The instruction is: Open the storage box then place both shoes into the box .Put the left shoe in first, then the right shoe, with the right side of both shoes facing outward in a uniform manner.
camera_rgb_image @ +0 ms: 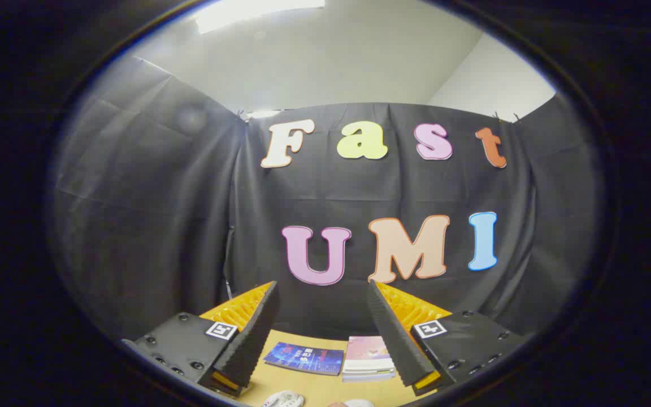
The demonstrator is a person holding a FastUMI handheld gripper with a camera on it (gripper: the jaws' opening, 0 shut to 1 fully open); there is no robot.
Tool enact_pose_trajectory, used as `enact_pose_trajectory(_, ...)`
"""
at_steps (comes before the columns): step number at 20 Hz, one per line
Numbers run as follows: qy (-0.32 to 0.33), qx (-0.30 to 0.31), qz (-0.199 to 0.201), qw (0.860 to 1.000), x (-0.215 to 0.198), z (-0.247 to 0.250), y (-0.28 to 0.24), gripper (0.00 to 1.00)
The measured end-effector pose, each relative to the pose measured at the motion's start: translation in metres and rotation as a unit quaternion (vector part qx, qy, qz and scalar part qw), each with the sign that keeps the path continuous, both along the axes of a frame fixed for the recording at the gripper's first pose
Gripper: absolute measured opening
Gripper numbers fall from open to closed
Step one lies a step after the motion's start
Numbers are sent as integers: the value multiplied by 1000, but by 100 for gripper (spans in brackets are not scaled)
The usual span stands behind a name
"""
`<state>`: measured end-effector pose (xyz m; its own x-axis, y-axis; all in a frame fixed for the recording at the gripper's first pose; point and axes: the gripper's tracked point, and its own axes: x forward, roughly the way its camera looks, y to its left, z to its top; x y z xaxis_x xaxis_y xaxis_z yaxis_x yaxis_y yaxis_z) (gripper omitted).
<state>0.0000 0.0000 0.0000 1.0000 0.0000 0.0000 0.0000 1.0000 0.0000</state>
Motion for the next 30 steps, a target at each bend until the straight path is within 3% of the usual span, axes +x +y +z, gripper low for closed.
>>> enact_pose_trajectory(12,30,2,4,1000,11,-25,-5,97)
enact_pose_trajectory(17,63,30,40,997,14,-56,14,98)
enact_pose_trajectory(20,107,67,81,989,15,-94,42,98)
enact_pose_trajectory(25,196,176,159,952,3,-168,100,98)
enact_pose_trajectory(30,291,298,206,885,-17,-244,141,98)
